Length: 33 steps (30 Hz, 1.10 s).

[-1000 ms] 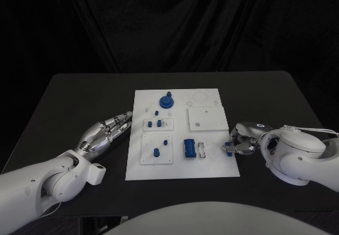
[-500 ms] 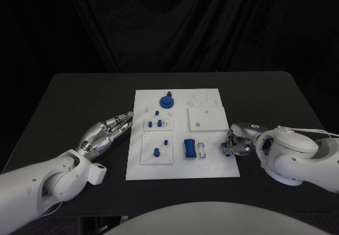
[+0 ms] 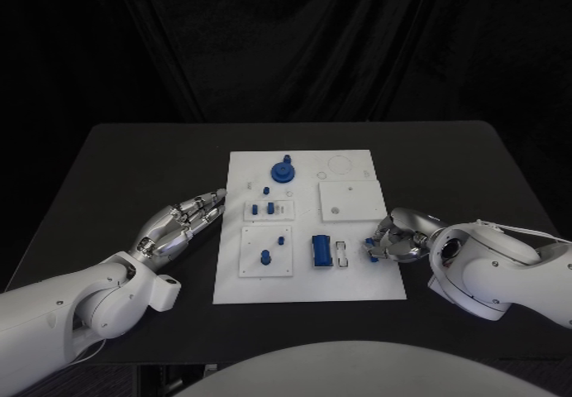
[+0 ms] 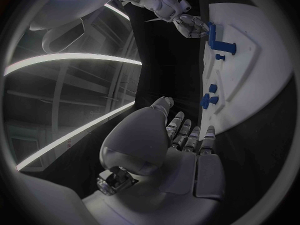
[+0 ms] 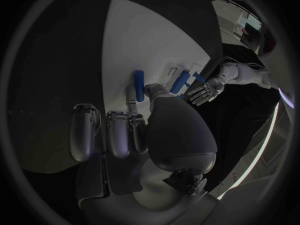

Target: Assemble the parts on the task board

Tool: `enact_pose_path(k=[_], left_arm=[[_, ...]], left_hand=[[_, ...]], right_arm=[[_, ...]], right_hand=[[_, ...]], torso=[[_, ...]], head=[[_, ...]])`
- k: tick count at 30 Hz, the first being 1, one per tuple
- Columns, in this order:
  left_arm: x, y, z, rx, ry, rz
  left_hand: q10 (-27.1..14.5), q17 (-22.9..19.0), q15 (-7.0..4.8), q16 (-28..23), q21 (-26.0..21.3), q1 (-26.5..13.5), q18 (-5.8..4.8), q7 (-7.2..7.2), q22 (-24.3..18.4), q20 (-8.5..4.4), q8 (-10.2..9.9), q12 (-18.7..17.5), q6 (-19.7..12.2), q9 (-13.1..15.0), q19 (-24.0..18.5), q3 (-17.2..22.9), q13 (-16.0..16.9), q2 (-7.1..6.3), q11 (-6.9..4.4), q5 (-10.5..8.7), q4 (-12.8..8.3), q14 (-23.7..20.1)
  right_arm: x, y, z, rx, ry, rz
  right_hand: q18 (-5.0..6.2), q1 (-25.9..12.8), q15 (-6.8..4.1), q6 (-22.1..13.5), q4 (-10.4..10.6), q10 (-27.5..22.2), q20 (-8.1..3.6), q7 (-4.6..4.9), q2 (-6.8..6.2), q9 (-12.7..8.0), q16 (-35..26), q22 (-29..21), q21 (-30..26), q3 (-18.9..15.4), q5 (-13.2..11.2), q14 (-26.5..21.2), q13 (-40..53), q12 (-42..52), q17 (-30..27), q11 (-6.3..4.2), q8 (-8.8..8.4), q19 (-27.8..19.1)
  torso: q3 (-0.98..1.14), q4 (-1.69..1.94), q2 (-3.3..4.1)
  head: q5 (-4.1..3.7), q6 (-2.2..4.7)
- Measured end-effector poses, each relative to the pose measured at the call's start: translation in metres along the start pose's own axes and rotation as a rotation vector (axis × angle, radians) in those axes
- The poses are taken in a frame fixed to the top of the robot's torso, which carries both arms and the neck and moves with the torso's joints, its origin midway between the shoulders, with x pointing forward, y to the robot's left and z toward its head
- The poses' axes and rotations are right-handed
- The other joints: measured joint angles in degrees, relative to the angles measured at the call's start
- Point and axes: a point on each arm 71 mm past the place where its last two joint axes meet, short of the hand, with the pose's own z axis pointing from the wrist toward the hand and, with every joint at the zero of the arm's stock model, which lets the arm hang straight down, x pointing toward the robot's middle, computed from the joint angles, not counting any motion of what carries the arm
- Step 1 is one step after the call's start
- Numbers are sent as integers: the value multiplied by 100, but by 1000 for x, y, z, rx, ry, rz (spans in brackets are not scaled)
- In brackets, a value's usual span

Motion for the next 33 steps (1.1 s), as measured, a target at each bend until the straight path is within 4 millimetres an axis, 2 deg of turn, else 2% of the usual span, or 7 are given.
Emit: enact_pose_path(k=[3,8,12,16,23,26,33], left_arm=[[0,0,0,0,1,-1],[1,1,1,0,4,-2],[2,1,2,1,7,-4],[2,1,2,1,8,-5],[2,1,2,1,8,-6],[2,1,2,1,9,-6],[2,1,1,1,10,-7]], left_hand=[[3,0,6,0,0,0,0,0,0,0,0,0,0,0,0,0,0,0,3,0,0,7],[3,5,20,0,0,0,0,0,-1,0,0,0,0,0,0,0,-1,0,3,0,0,20],[3,5,20,23,0,0,0,0,-1,12,0,0,0,0,12,10,-1,0,3,0,-10,20],[3,4,20,23,0,0,0,0,-1,20,0,0,0,0,20,16,1,0,3,0,-17,20],[3,4,20,23,0,0,0,21,-1,20,0,21,-21,0,20,32,4,0,3,0,-1,20],[3,4,20,23,0,0,0,21,-1,20,0,21,-21,0,20,32,4,0,3,0,-1,20],[3,3,20,23,0,0,0,21,-1,20,-1,21,-21,0,20,32,3,0,3,0,-1,20]], right_arm=[[2,3,-2,-6,9,97],[5,12,-4,-31,18,230],[8,18,-2,-47,27,299],[10,22,1,-49,39,329],[14,25,6,-43,62,343],[15,25,7,-39,73,338],[18,25,9,-24,104,315]], right_hand=[[0,-2,0,0,16,0,0,-1,1,45,3,0,33,16,27,0,0,0,0,0,59,0],[-1,-139,0,0,78,0,0,-1,-25,125,32,0,57,79,218,0,0,0,0,0,153,0],[0,-201,0,12,67,0,0,-12,-77,126,31,0,57,139,225,0,-1,0,0,0,159,0],[-1,-233,0,20,72,0,0,-19,-48,125,31,0,57,150,221,0,-1,0,0,0,159,0],[-1,-285,0,27,93,0,0,-14,-53,123,31,0,57,222,0,0,-1,0,0,0,189,0],[-1,-345,-1,-3,110,0,0,-42,-53,123,31,0,53,252,-86,0,-2,0,0,0,190,0],[0,-397,-1,-77,176,0,0,-10,-60,123,31,0,-5,249,-323,0,-2,0,0,-1,193,0]], torso=[[1,-1,0],[3,1,3],[3,3,4],[3,5,5],[2,12,9],[0,15,8],[-3,5,6]], head=[[-5,0],[-19,0],[-14,0],[-9,0],[-8,0],[-8,0],[7,0]])
